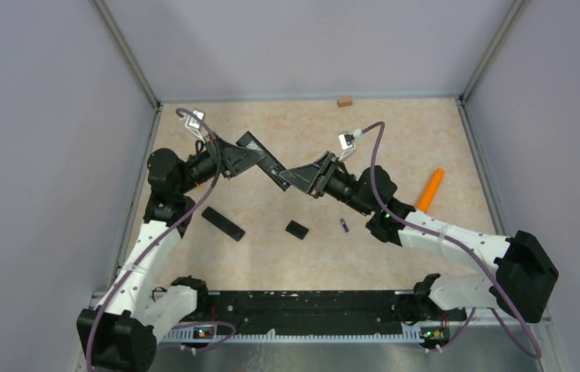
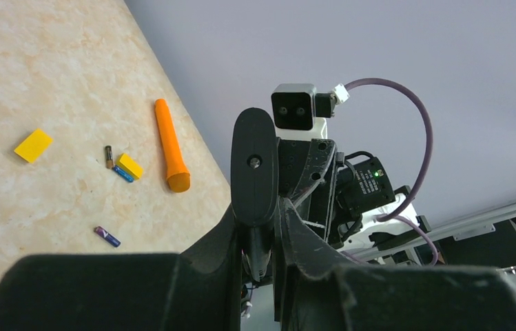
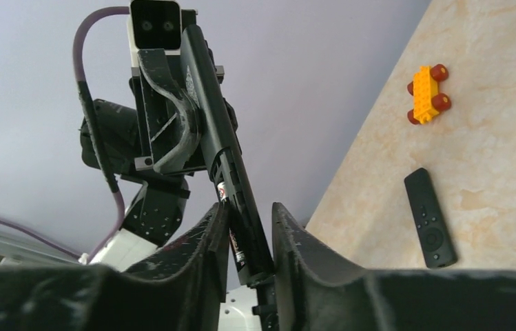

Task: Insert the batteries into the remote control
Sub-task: Load the battery into the remote control.

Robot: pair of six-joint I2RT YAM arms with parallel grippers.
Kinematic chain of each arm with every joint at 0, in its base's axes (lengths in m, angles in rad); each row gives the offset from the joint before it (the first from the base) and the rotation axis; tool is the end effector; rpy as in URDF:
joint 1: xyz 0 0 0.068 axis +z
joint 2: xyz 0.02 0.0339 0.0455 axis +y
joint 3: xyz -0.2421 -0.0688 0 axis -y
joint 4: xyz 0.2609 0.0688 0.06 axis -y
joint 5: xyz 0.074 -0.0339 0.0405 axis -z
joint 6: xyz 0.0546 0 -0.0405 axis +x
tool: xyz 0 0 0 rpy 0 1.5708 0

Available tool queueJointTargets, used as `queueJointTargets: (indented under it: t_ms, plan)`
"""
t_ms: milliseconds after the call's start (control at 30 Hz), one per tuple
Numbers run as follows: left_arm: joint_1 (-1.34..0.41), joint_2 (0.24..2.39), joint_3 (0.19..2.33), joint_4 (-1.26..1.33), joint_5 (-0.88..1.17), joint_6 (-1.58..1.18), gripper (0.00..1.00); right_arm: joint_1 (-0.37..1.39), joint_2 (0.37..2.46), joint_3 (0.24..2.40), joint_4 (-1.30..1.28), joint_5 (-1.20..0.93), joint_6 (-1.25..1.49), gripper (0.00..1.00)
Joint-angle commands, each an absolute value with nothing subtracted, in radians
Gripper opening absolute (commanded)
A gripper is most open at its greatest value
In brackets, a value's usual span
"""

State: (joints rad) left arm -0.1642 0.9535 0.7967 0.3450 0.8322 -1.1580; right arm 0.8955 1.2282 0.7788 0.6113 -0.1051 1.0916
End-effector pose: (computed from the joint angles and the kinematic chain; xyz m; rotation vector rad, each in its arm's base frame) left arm 0.2457 -0.0816 0.3502 -0.0107 1.6739 -1.6106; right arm 0.1995 0.2583 0.3029 0.0598 1.6483 1.6703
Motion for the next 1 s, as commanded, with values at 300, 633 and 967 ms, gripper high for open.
queueJointTargets:
  t_ms: [300,633,967]
  plan:
    - [-0.161,0.948,0.826,0.363,0.845,-1.121,0.00,0.890,1.191,0.818,0.531,-0.094,1.017,0.48]
    - [-0.161,0.909,0.830,0.129,0.772,-0.922,0.00,0.881,0.965,0.820,0.106,0.105,0.898,0.73]
    - [-0.161,0.842,0.738,0.049,0.716,-0.745,0.00,0.880,0.963,1.030,-0.530,0.360,0.735,0.74]
